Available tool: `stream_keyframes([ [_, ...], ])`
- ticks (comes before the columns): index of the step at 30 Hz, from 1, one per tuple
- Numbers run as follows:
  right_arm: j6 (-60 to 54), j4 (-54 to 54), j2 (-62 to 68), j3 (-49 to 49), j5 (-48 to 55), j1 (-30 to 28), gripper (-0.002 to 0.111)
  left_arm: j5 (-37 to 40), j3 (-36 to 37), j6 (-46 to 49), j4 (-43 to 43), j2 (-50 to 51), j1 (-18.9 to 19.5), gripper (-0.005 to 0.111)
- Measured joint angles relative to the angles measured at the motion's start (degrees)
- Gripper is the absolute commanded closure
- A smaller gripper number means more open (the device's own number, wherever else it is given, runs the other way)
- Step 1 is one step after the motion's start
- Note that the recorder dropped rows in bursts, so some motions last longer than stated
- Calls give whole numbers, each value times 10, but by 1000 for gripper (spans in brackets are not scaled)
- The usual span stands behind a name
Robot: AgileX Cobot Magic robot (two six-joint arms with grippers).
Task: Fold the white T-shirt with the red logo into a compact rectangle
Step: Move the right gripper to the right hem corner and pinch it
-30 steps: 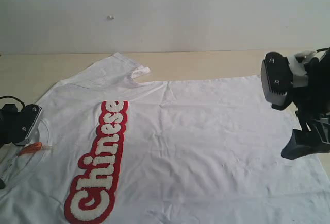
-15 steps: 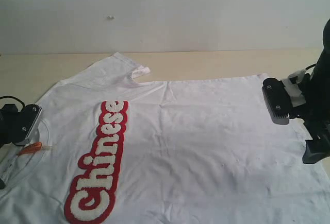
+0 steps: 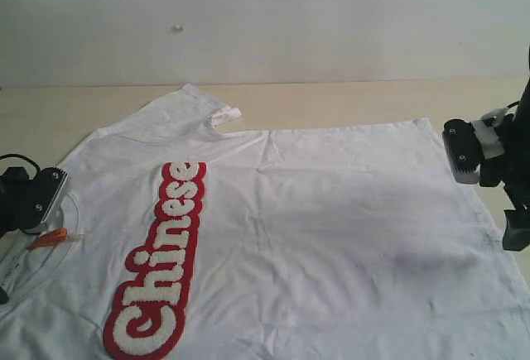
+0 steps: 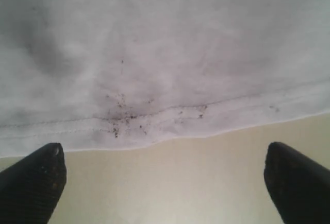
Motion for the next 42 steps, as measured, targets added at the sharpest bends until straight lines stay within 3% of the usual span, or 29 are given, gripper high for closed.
stream_keyframes([
  [24, -38, 32, 53, -20, -49, 0, 3, 0, 0, 0, 0, 0, 0, 15],
  [42, -46, 23, 64, -30, -28, 0, 3, 0, 0, 0, 0, 0, 0, 15],
])
